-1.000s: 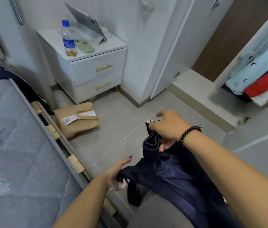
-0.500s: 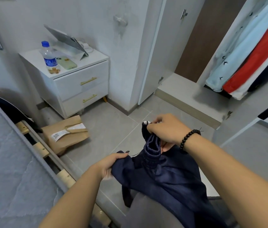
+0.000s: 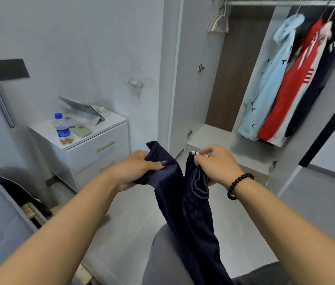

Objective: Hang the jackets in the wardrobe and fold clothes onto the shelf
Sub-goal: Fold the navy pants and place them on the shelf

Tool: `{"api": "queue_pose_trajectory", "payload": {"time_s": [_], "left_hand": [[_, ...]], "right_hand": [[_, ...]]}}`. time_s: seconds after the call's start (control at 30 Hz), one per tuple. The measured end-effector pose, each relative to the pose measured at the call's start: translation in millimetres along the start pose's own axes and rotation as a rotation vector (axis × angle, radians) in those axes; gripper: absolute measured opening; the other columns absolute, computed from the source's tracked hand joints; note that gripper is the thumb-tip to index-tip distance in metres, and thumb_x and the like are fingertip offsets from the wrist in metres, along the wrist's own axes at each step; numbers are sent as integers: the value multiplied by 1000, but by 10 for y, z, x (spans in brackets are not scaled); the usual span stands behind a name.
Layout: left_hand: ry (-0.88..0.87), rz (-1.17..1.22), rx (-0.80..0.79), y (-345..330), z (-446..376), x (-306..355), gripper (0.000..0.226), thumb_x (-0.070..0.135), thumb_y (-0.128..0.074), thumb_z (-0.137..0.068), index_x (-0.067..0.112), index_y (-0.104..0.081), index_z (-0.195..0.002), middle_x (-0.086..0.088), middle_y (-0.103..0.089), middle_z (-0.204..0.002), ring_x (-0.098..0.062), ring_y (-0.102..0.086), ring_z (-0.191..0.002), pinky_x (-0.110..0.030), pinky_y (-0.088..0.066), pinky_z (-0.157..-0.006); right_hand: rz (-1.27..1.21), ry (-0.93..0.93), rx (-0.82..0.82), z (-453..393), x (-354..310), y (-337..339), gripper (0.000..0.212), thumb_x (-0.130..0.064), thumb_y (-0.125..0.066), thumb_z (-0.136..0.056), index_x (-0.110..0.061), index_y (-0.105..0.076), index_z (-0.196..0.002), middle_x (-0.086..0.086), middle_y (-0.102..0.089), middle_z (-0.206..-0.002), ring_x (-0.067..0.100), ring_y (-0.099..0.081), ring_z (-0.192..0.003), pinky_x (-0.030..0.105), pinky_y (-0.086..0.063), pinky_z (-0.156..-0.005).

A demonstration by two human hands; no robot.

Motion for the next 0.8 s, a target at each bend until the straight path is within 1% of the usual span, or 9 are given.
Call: {"api": "queue_pose_trajectory", "payload": {"time_s": [0.07, 0.17, 0.23, 0.3, 0.37, 0.43, 0.5, 0.7, 0.8], "left_hand": [[-47, -87, -56, -235, 40, 331, 3, 13, -70, -88, 10, -71, -89, -7, -74, -82, -17, -70, -69, -25, -53, -57], [-128, -216, -86, -561, 90, 788, 4, 9, -72, -85, 8, -72, -89, -9, -75, -81, -18, -70, -67, -23, -54, -56], [-172, -302, -90, -744, 115, 1036, 10, 7, -74, -83, 4, -72, -92, -11, -75, -84, -19, -70, -72, -26, -56, -63], [-190, -348, -108, -916, 133, 1219, 17, 9, -77, -80, 5, -73, -95, -13, -76, -92, -22, -72, -79, -30, -57, -72], [-206, -344, -141, -1075, 148, 1340, 15, 14, -79, -79, 9, -74, -92, -12, -76, -93, -22, -73, -83, -28, -57, -70], [-217, -300, -164, -1250, 156, 1424, 10, 24, -75, -84, 14, -78, -86, -10, -76, -93, -20, -73, -83, -26, -57, -68], [-227, -242, -149, -1398, 148, 1482, 23, 31, -67, -90, 17, -78, -77, -7, -76, -89, -16, -72, -76, -24, -55, -64], [-276, -330, -127, -1667, 106, 1458, 28, 18, -63, -93, 16, -73, -66, -1, -69, -68, -9, -63, -58, -16, -48, -52], [-268, -372, -139, -1853, 68, 1453, 26, 19, -60, -95, 17, -72, -72, 0, -69, -73, -12, -63, -63, -21, -49, -58]], "right_hand": [[-65, 33, 79, 40, -98, 209, 28, -17, -56, -83, 4, -61, -101, 5, -61, -59, 19, -60, -41, 26, -51, -39], [-148, 87, 168, 101, -204, 544, 23, -18, -57, -82, -7, -62, -101, 4, -65, -76, 18, -63, -48, 31, -55, -43], [-163, 134, 203, 139, -239, 756, 21, -19, -57, -82, -14, -61, -102, 5, -65, -94, 18, -66, -60, 29, -55, -46], [-178, 170, 226, 183, -247, 946, 21, -19, -57, -82, -18, -60, -103, 6, -63, -104, 20, -67, -70, 31, -56, -53], [-212, 182, 235, 230, -241, 1086, 20, -19, -56, -82, -20, -59, -102, 6, -63, -104, 21, -68, -73, 31, -57, -54], [-243, 186, 246, 281, -223, 1211, 19, -17, -56, -83, -21, -58, -101, 5, -65, -99, 20, -68, -71, 26, -53, -48], [-256, 191, 275, 328, -196, 1330, 18, -17, -57, -83, -20, -58, -100, 5, -65, -95, 19, -68, -68, 23, -50, -44], [-247, 171, 362, 421, -77, 1615, 10, -17, -59, -82, -25, -57, -89, 5, -65, -93, 19, -66, -72, 25, -52, -45], [-232, 145, 361, 472, 0, 1711, 9, -20, -59, -84, -26, -55, -91, 5, -66, -95, 19, -66, -70, 26, -51, -48]]}}
Point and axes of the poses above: each hand's wrist, its own z-axis away from the middle knuckle, its own y-axis out of the back of the hand, x = y × z, the point moved 2 cm from there along -z, towards the middle knuckle
